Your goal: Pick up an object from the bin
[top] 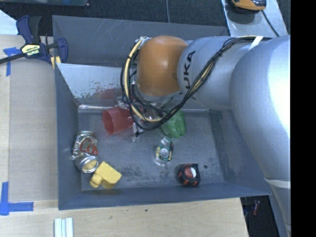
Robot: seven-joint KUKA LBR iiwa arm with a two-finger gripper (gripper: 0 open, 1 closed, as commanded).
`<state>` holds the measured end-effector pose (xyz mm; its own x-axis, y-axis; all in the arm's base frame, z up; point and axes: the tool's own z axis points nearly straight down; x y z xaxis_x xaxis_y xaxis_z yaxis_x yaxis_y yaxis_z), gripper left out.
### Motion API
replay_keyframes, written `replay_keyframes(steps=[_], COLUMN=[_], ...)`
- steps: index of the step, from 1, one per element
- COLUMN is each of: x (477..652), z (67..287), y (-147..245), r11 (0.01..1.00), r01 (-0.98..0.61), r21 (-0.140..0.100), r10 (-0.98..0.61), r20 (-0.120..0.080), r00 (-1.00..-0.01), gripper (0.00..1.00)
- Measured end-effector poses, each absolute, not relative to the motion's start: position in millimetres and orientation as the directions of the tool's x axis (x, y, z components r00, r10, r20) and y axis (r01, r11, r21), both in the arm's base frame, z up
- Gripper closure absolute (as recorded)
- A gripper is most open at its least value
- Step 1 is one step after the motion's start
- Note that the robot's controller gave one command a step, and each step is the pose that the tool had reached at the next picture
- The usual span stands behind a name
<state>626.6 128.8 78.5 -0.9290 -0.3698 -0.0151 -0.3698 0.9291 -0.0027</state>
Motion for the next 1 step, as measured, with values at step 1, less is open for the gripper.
replay_keyframes(steps=[1], x=[622.4], z=[71.7], y=[126.8], r11=[0.938], r01=[-0.347], r21=[-0.002], r10=[-0.347], r20=[-0.022], r00=[-0.938], gripper=[1.00])
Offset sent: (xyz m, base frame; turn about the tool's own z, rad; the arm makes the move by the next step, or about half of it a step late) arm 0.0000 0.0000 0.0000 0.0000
